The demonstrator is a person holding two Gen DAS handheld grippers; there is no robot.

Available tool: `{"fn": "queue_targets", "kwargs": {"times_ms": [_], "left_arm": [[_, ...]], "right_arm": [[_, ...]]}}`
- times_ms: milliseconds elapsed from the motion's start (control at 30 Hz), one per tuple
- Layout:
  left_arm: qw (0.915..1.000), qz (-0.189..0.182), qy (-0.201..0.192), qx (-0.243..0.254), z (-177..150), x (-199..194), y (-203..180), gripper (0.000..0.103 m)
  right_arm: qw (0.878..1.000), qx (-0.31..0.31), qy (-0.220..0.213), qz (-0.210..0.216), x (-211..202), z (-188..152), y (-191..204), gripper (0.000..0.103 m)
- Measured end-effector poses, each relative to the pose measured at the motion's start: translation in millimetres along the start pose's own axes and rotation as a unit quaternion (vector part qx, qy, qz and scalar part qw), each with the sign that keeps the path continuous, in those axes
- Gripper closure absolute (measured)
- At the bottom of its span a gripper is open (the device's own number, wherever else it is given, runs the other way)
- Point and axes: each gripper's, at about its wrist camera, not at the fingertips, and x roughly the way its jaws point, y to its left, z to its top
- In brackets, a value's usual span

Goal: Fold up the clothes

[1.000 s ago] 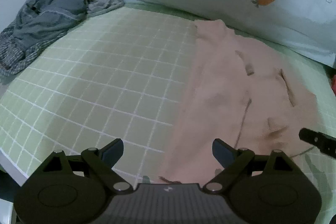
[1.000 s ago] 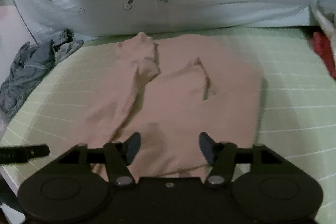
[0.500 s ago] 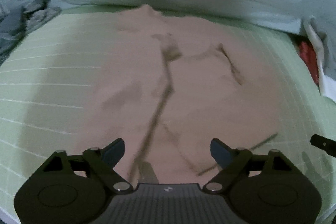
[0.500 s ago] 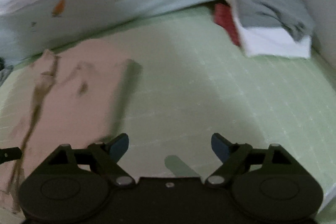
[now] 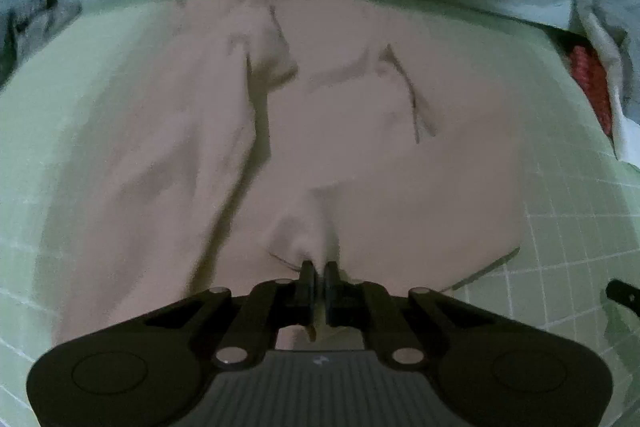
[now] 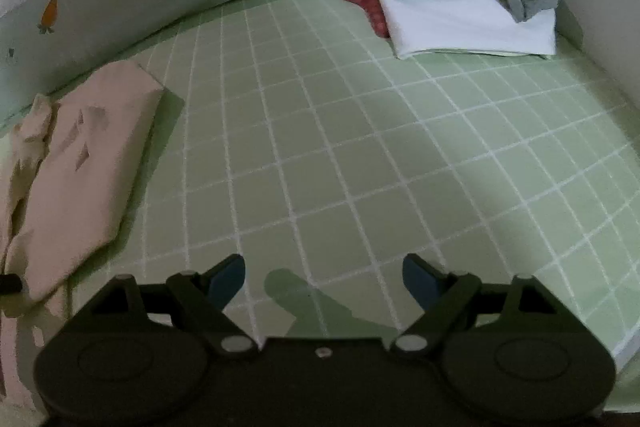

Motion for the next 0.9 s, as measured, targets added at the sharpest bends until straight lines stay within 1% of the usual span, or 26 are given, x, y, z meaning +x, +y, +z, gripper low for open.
{"fn": "queue_targets", "kwargs": {"times_ms": [167,333,367,533,633,733,767,800,867,900], "left_arm": [[0.998,0.005,-0.062,-0.012,30,-33,27,0.098],[0.9926,-0.004,-0.121,-0.01,87,-54,75,0.098],[0.9907,-0.008,-0.135,-0.015,102,-59,90,0.098],[0.9813,0.019,-0.182,-0.061,144,-61,184,0.098],[0.9732,0.036,-0.209,-0.089,168,-62,241,0.098],[0.9633,0.053,-0.236,-0.116,193,-63,298,0.098],[0.9627,0.064,-0.223,-0.139,196,-50,320,0.097],[0.9645,0.075,-0.205,-0.149,195,-37,334,0.095],[0.9671,0.097,-0.167,-0.166,192,-11,360,0.086],[0.9684,0.097,-0.156,-0.169,187,-4,364,0.072]], "right_arm": [[1.0,-0.02,-0.006,0.013,7,8,36,0.017],[0.999,-0.036,-0.009,0.018,15,13,90,0.017],[0.999,-0.039,-0.01,0.019,17,15,102,0.017],[0.998,-0.066,-0.019,0.013,19,18,168,0.017],[0.996,-0.08,-0.026,-0.008,19,18,205,0.017],[0.994,-0.096,-0.036,-0.033,15,18,236,0.017],[0.993,-0.1,-0.038,-0.043,14,17,244,0.017],[0.993,-0.104,-0.038,-0.051,13,17,251,0.017],[0.991,-0.11,-0.032,-0.063,10,16,260,0.017],[0.991,-0.113,-0.03,-0.069,9,14,262,0.016]]}}
